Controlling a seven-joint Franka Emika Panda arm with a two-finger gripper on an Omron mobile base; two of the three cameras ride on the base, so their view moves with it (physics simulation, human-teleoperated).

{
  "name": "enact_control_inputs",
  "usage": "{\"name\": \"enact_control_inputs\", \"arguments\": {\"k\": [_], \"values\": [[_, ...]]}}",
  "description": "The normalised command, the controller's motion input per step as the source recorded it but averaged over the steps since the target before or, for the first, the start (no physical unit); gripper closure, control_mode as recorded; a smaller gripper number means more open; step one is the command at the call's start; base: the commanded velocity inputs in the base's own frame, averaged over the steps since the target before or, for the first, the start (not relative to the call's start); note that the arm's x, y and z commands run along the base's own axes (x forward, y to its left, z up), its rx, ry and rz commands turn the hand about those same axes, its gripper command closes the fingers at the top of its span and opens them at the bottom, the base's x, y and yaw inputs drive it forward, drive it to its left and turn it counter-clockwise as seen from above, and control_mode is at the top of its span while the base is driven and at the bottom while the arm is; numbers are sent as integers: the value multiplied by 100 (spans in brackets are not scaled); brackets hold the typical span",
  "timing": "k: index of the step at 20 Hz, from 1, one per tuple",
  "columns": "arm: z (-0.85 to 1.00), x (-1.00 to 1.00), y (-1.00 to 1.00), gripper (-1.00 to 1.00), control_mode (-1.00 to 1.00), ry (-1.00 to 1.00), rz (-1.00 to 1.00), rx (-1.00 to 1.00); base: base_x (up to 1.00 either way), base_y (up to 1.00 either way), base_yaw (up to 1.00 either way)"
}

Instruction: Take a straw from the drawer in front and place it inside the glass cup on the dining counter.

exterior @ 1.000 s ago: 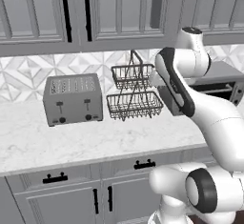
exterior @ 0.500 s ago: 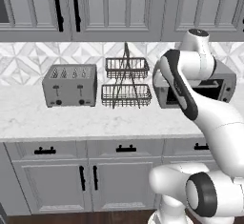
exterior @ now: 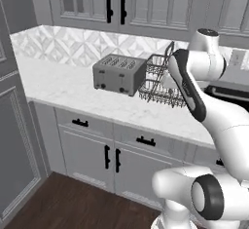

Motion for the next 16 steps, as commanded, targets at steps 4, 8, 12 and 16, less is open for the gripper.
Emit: {"name": "enact_control_inputs", "arguments": {"k": [4, 8, 12, 16], "values": [[0, 0, 0, -100, 100, 0, 0, 0, -6, -91, 58], [0, 0, 0, -100, 100, 0, 0, 0, -24, -85, 40], [0, 0, 0, -100, 100, 0, 0, 0, -9, -73, 32], [0, 0, 0, -100, 100, 0, 0, 0, 11, -65, 31]]}}
